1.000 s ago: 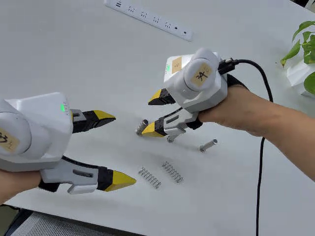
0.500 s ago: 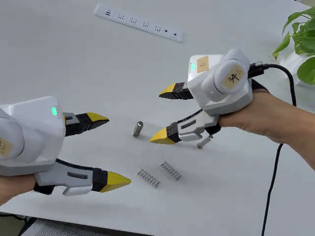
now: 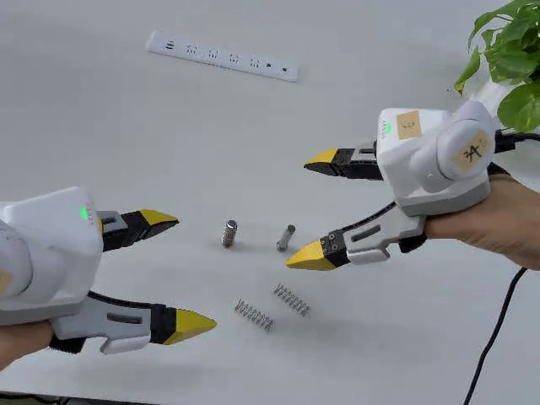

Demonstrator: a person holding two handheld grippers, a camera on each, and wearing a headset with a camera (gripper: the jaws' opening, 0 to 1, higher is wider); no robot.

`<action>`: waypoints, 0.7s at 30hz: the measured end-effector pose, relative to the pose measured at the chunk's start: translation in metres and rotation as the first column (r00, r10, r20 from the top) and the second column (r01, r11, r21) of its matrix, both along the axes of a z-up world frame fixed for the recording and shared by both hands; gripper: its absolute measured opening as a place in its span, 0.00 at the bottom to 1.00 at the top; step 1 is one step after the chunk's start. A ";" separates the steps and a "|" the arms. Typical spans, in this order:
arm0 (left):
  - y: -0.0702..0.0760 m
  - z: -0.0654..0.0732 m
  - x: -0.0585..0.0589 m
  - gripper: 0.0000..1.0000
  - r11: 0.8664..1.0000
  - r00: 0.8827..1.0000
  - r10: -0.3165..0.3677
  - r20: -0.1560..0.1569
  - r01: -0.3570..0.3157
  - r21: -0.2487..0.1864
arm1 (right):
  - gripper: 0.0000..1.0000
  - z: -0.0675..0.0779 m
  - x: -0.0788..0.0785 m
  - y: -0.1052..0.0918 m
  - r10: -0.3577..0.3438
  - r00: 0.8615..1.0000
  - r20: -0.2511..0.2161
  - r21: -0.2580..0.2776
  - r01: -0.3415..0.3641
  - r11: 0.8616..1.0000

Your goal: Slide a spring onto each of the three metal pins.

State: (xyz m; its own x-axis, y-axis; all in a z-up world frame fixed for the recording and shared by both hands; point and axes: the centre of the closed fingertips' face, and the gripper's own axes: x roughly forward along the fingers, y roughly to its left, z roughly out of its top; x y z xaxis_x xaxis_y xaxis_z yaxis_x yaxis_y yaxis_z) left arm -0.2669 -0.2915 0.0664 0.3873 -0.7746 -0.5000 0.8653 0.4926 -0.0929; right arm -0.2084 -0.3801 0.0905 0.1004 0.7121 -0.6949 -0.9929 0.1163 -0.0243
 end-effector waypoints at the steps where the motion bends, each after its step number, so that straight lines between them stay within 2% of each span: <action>1: 0.000 0.000 0.000 0.73 1.000 1.000 -0.004 -0.002 0.004 0.004 | 0.82 0.000 -0.001 -0.004 -0.006 1.000 -0.005 0.006 0.006 1.000; 7: -0.006 -0.002 0.000 0.73 0.999 0.999 -0.032 -0.004 0.033 0.031 | 0.91 0.002 -0.012 -0.028 -0.039 0.999 -0.014 0.045 0.039 0.998; 9: -0.009 -0.004 -0.001 0.72 0.998 0.999 -0.045 -0.006 0.045 0.040 | 0.93 0.001 -0.008 -0.041 -0.050 0.999 -0.019 0.057 0.051 0.997; 13: -0.014 -0.008 -0.002 0.70 0.996 0.998 -0.068 -0.005 0.068 0.061 | 0.96 -0.001 -0.014 -0.055 -0.063 0.998 -0.019 0.072 0.064 0.995; 15: -0.016 -0.011 -0.002 0.69 0.994 0.997 -0.078 -0.014 0.079 0.070 | 0.98 -0.002 -0.017 -0.064 -0.079 0.996 -0.030 0.079 0.081 0.994; 18: -0.021 -0.013 -0.003 0.69 0.991 0.995 -0.102 -0.017 0.103 0.091 | 0.99 -0.004 -0.022 -0.074 -0.092 0.995 -0.041 0.097 0.096 0.991; 21: -0.023 -0.019 -0.006 0.68 0.981 0.989 -0.145 -0.020 0.146 0.131 | 0.99 -0.008 -0.028 -0.084 -0.100 0.994 -0.049 0.100 0.104 0.990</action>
